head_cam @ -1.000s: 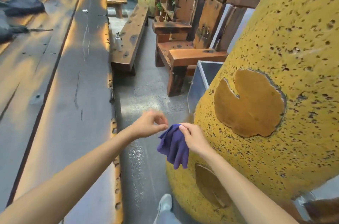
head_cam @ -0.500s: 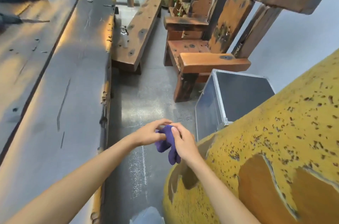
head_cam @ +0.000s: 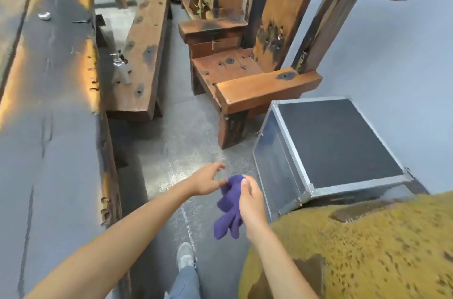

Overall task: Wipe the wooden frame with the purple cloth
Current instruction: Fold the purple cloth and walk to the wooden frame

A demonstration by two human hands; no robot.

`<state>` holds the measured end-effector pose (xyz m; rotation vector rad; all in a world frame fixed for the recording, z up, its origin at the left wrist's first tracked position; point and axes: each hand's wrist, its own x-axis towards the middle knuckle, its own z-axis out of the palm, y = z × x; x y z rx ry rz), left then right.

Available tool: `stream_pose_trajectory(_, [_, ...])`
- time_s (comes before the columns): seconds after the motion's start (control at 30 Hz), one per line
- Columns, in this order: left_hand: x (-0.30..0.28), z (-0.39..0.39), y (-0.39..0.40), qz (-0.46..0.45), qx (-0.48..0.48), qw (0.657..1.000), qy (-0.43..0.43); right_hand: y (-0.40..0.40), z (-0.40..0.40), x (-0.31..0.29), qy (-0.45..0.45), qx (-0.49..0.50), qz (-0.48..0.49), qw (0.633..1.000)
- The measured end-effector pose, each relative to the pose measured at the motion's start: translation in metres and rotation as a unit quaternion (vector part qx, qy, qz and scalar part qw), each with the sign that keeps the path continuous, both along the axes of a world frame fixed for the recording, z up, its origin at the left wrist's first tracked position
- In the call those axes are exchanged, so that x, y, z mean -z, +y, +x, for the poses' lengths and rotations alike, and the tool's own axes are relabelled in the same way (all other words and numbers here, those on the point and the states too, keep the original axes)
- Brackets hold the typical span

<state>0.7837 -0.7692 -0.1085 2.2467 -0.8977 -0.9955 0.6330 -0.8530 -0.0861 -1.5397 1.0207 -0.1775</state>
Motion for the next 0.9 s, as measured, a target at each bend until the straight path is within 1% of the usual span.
stream_pose_trajectory(0.07, [0.012,0.031,-0.010,0.042,-0.047,0.997,0.045,-0.016,0.036,-0.010,0.001,0.087,0.114,0.990])
stream_pose_trajectory(0.13, [0.021,0.061,-0.013,0.108,-0.059,0.987,0.099,-0.029,0.068,-0.020,-0.009,0.154,0.224,0.962])
stream_pose_trajectory(0.17, [0.024,0.071,-0.014,0.140,-0.063,0.977,0.146,-0.035,0.079,-0.026,-0.026,0.170,0.264,0.949])
stream_pose_trajectory(0.23, [0.016,0.100,-0.020,0.185,-0.066,0.947,0.255,-0.048,0.112,-0.038,-0.069,0.178,0.307,0.932])
stream_pose_trajectory(0.27, [0.012,0.110,-0.024,0.181,-0.063,0.939,0.287,-0.053,0.123,-0.043,-0.088,0.183,0.310,0.929])
stream_pose_trajectory(0.33, [0.004,0.136,-0.036,0.131,-0.073,0.931,0.334,-0.060,0.153,-0.056,-0.126,0.185,0.304,0.926])
stream_pose_trajectory(0.37, [-0.002,0.149,-0.043,0.090,-0.094,0.923,0.362,-0.063,0.168,-0.062,-0.146,0.184,0.303,0.924])
stream_pose_trajectory(0.43, [-0.016,0.176,-0.055,-0.016,-0.141,0.892,0.429,-0.068,0.197,-0.069,-0.189,0.183,0.308,0.914])
stream_pose_trajectory(0.5, [-0.032,0.198,-0.063,-0.118,-0.172,0.860,0.466,-0.075,0.221,-0.072,-0.222,0.184,0.341,0.895])
stream_pose_trajectory(0.6, [-0.050,0.241,-0.074,-0.208,-0.207,0.846,0.446,-0.089,0.261,-0.077,-0.247,0.181,0.386,0.870])
stream_pose_trajectory(0.7, [-0.060,0.289,-0.087,-0.266,-0.232,0.839,0.413,-0.109,0.308,-0.080,-0.287,0.181,0.380,0.860])
stream_pose_trajectory(0.77, [-0.063,0.322,-0.098,-0.273,-0.235,0.857,0.368,-0.124,0.341,-0.076,-0.295,0.168,0.362,0.868])
stream_pose_trajectory(0.83, [-0.064,0.359,-0.110,-0.252,-0.238,0.887,0.305,-0.143,0.376,-0.070,-0.282,0.146,0.336,0.887])
stream_pose_trajectory(0.9, [-0.062,0.406,-0.125,-0.236,-0.252,0.901,0.264,-0.170,0.416,-0.061,-0.271,0.134,0.316,0.899])
